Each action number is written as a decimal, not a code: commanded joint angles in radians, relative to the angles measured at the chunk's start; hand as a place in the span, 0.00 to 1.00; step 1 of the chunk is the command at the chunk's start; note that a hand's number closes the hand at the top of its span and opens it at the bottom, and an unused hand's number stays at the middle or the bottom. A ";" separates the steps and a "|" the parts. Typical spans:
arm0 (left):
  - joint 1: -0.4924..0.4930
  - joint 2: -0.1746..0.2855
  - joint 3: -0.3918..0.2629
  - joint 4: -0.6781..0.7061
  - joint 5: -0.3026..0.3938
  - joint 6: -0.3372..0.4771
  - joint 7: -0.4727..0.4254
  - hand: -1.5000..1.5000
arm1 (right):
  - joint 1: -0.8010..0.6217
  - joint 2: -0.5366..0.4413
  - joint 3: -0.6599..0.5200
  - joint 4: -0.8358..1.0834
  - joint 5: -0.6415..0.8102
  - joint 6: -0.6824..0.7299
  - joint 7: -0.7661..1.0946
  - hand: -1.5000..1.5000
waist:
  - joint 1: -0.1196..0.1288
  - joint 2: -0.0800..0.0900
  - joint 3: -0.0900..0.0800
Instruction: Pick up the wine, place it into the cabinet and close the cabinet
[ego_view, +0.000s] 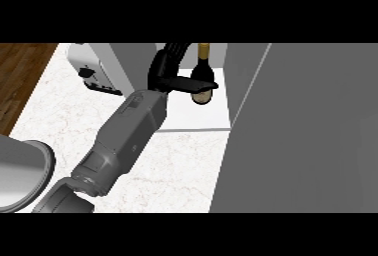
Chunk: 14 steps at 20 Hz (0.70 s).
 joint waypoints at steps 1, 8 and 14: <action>0.108 -0.001 -0.064 -0.108 0.042 -0.020 0.021 0.00 | 0.061 -0.015 0.023 -0.193 -0.021 -0.013 0.090 0.00 | 0.010 -0.008 0.000; 0.303 -0.001 -0.185 -0.339 0.095 -0.002 0.051 0.00 | 0.051 -0.040 -0.034 -0.182 -0.066 0.000 0.088 0.00 | 0.026 -0.004 0.000; 0.491 -0.001 -0.257 -0.560 0.064 0.028 0.104 0.00 | 0.046 -0.029 -0.005 -0.196 -0.017 -0.030 0.114 0.00 | 0.039 -0.005 0.000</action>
